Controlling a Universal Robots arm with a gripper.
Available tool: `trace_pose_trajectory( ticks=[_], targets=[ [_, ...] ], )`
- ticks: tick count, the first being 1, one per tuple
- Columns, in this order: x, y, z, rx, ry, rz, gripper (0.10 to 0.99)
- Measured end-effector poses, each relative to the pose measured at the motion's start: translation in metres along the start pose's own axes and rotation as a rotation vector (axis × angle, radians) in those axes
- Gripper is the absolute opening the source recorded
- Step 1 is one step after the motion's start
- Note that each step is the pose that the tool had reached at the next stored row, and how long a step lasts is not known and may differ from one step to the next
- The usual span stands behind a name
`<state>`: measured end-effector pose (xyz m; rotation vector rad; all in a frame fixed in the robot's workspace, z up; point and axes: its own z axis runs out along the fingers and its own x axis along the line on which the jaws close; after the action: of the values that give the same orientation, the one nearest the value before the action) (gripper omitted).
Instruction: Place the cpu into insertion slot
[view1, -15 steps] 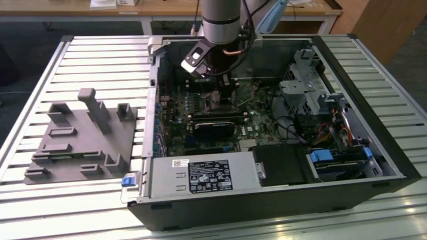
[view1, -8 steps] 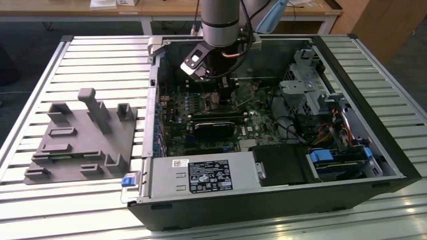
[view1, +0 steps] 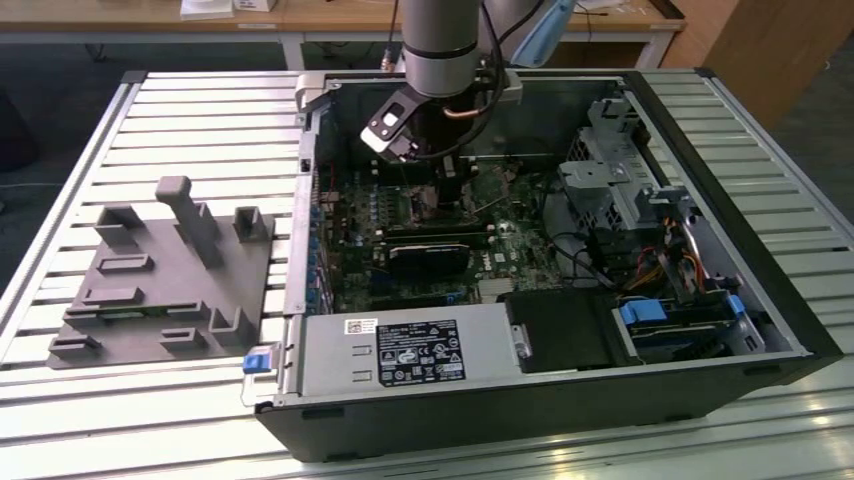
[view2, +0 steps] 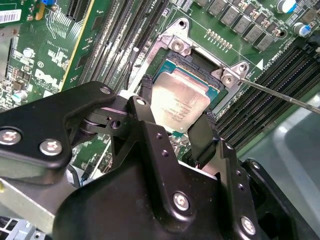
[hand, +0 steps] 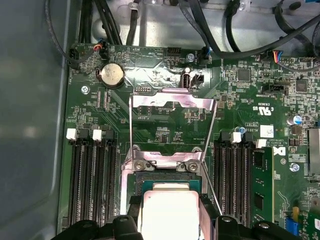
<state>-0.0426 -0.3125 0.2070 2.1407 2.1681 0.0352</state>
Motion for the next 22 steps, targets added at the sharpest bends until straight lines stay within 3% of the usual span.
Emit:
trace_pose_trajectory(
  ticks=[7,22],
  targets=[
    [0.0003,0.0011,0.0059,0.006,0.0001,0.000,0.537],
    [0.0013,0.0008,0.0127,0.008,-0.0001,0.000,0.537]
  ],
)
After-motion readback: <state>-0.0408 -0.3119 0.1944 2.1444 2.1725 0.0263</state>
